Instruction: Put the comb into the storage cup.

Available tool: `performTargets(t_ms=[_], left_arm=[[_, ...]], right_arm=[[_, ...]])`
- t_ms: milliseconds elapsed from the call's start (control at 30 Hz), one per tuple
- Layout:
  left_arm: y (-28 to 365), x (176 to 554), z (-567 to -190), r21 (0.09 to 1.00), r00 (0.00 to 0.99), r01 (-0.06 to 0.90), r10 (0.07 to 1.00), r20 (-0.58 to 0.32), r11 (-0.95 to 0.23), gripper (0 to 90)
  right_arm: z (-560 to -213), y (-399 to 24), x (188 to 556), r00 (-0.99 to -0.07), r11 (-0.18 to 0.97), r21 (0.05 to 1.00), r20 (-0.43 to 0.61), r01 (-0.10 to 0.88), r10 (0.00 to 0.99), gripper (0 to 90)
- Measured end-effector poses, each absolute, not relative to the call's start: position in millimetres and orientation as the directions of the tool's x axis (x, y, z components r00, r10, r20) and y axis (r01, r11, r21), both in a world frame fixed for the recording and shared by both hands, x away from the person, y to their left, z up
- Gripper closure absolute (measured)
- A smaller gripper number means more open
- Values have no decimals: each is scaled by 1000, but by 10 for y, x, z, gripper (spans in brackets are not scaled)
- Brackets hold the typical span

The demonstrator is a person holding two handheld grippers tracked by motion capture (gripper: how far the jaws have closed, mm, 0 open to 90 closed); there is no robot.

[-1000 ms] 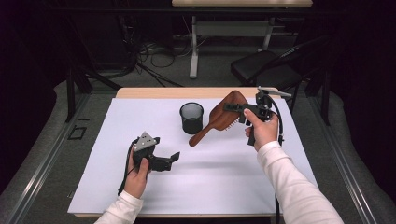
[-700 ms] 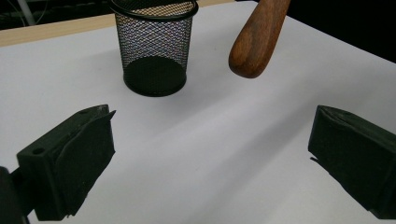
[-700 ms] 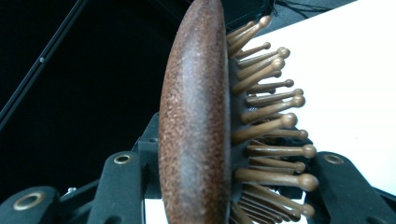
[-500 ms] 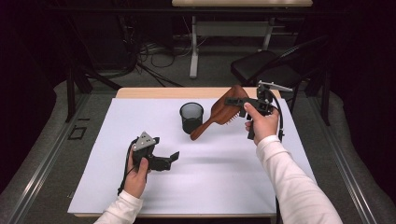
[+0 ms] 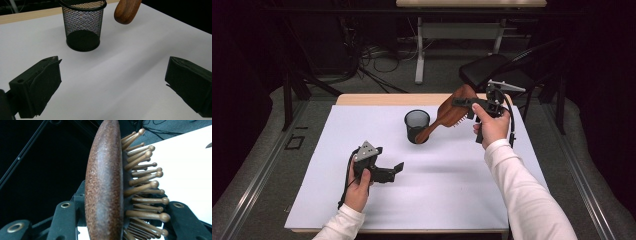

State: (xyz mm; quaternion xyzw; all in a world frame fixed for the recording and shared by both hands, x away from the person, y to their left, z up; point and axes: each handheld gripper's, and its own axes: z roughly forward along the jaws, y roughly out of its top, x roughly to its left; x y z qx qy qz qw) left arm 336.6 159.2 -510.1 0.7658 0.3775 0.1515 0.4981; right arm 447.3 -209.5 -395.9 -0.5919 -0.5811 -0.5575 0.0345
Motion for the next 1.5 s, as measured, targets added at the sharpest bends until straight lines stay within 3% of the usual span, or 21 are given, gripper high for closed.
performTargets(t_ms=[767, 1500], left_arm=[[1599, 3368, -5103, 877, 666, 432, 730, -151, -212, 4], [1611, 3378, -5108, 877, 664, 434, 731, -155, -208, 4]], right_arm=[[-3708, -2001, 4566, -299, -328, 640, 672, 695, 677, 488], [-3665, -1932, 4725, -242, -362, 657, 643, 661, 727, 487]])
